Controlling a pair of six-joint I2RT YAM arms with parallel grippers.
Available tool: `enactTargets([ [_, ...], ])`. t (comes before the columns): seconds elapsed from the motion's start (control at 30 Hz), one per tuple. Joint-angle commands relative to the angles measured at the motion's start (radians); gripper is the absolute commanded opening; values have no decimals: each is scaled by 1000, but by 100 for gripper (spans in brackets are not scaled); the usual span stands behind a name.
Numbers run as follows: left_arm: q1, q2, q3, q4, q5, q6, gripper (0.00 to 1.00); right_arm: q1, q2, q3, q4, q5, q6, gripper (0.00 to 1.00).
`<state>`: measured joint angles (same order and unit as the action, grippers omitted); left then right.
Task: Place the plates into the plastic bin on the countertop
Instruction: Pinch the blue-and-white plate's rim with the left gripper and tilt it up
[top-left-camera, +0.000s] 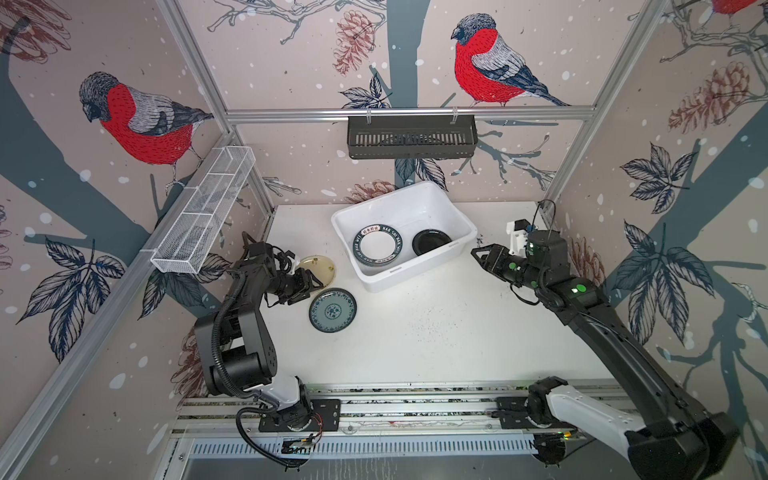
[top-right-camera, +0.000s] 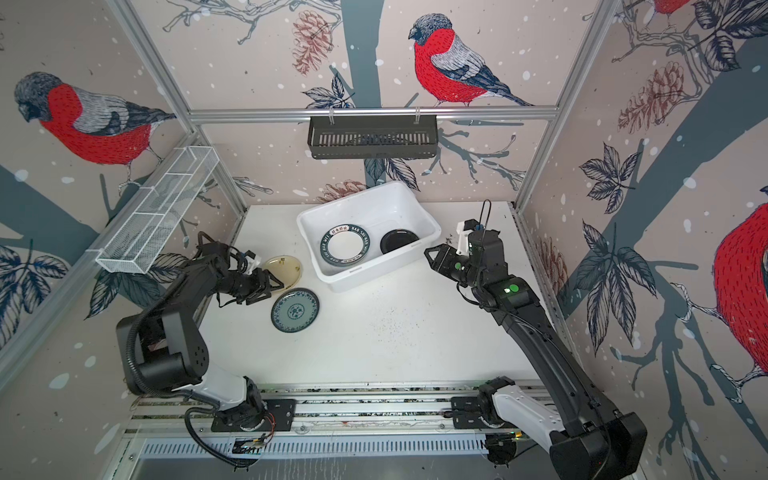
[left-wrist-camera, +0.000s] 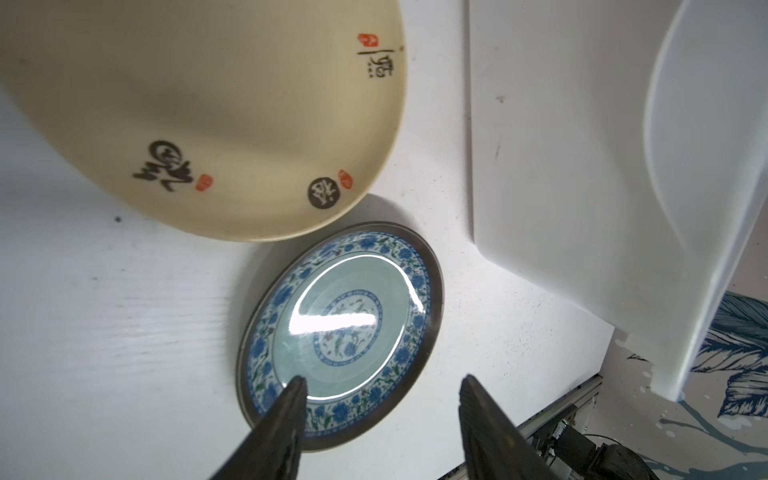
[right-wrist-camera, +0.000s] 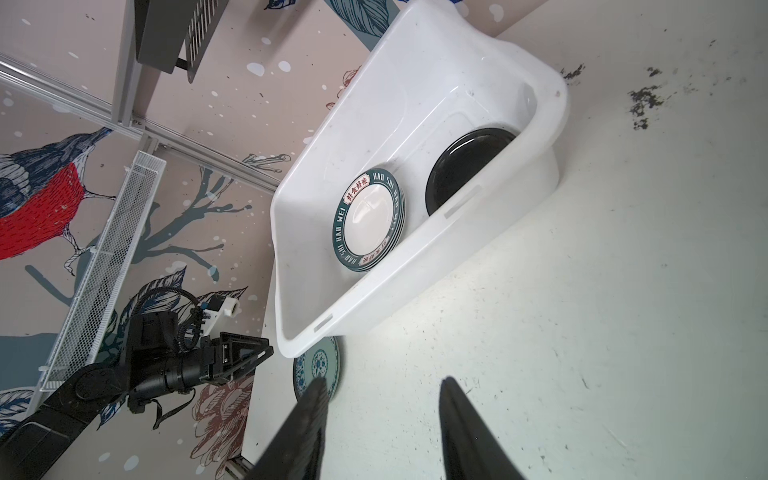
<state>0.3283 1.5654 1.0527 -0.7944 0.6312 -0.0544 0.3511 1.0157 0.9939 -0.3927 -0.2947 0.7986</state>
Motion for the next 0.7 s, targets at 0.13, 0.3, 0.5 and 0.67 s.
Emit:
enactTargets([
  [0.13, 29, 89, 10, 0, -5, 60, 58, 10, -30, -29, 5, 29, 30, 46],
  [0.3, 30, 102, -32, 34, -15, 62, 57, 14, -27, -17, -10, 40, 28, 46],
  [0.5, 37, 137, -30, 30, -39, 59, 57, 14, -10, -9, -10, 39, 22, 46],
  [0.67, 47, 175, -27, 27, -44, 70, 53, 14, 7, -1, -9, 35, 17, 45],
])
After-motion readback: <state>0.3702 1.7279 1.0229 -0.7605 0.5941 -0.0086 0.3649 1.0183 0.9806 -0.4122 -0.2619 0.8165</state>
